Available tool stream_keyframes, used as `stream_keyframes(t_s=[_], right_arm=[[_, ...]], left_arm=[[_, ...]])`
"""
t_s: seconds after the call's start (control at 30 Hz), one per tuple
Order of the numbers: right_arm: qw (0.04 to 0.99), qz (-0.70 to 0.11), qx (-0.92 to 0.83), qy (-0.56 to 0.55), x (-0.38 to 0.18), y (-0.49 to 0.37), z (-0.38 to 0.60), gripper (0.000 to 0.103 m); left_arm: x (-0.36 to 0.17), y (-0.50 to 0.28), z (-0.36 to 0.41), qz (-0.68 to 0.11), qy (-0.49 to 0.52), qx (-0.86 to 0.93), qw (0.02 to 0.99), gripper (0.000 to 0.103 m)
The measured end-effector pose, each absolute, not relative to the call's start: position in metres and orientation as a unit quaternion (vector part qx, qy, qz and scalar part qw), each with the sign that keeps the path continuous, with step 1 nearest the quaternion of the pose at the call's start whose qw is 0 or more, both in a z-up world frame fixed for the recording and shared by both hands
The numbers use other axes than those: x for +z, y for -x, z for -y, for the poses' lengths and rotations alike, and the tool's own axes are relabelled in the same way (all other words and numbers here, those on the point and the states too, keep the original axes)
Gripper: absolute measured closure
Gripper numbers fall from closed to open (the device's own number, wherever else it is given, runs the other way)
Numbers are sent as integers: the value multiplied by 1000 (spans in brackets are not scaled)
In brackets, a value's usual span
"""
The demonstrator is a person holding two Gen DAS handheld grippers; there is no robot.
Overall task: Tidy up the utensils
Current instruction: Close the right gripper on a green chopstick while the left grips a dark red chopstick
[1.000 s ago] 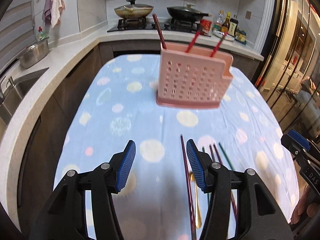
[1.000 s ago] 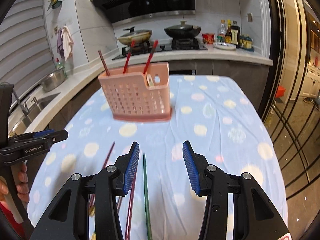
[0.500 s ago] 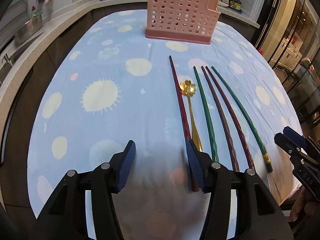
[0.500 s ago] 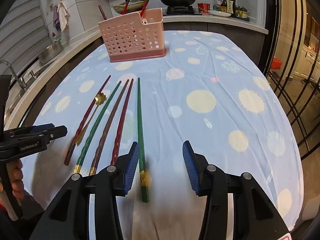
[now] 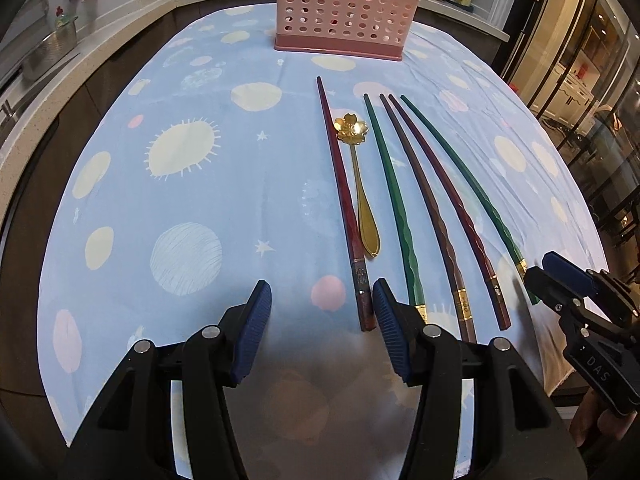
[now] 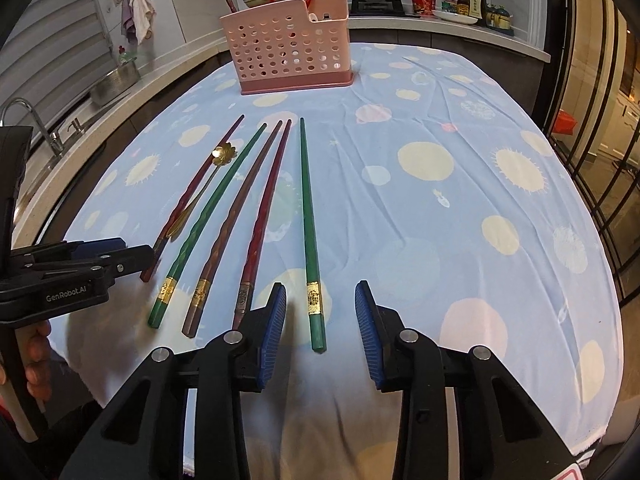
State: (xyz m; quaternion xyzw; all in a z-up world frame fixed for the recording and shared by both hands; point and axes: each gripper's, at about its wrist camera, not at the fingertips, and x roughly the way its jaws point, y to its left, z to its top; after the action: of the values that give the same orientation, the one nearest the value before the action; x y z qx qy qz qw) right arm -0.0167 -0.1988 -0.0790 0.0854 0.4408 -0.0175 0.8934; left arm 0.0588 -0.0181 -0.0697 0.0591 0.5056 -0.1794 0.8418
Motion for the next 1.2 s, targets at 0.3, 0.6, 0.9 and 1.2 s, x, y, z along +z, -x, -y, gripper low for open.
stream_keyframes(t_s=[0.3, 0.6, 0.9, 1.2], right_arm=[[890, -449, -12, -85, -85, 15, 196, 78], [889, -451, -12, -83, -88, 15, 195, 80], [889, -450, -14, -84, -90, 14, 195, 80], [889, -449, -19, -86, -90, 16, 199, 94]], left_arm=[[-72, -60, 23, -502, -63, -184, 843, 59], [-73, -60, 23, -498, -64, -184, 845, 73], [-73, -60, 21, -500, -54, -194, 842, 91], [-73, -59, 16, -507, -35, -205, 837, 96]])
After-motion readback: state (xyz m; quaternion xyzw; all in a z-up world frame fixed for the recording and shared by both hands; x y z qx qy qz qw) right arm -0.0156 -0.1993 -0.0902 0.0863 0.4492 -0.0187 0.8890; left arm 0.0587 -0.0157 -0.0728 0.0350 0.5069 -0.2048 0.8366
